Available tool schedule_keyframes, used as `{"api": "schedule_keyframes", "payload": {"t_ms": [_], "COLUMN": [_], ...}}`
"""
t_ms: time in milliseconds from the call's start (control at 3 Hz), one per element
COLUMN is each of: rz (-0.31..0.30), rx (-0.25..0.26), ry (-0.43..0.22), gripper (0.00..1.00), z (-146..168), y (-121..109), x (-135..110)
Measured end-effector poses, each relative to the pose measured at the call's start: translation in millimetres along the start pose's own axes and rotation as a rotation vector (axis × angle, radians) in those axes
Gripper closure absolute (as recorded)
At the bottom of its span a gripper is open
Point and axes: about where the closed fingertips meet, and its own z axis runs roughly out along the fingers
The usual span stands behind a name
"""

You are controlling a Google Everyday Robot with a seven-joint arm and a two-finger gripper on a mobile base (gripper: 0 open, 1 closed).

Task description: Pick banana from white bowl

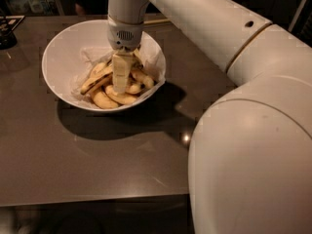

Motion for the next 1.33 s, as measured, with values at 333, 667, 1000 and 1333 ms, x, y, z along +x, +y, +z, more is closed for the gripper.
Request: {"api": "schedule_keyframes", "payload": {"t_ms": [333, 667, 1000, 1333], "rz": [0.000, 0.000, 0.000, -0.005], "rx": [0.000, 0.000, 0.000, 0.044], "ry": [0.000, 0.000, 0.000, -0.064], "gripper": [0.46, 0.67, 0.91, 1.00], "z": [0.1, 0.1, 0.1, -16.6], "y": [0.0, 0.0, 0.0, 8.4], "x": [-0.1, -0.1, -0.1, -2.3]}}
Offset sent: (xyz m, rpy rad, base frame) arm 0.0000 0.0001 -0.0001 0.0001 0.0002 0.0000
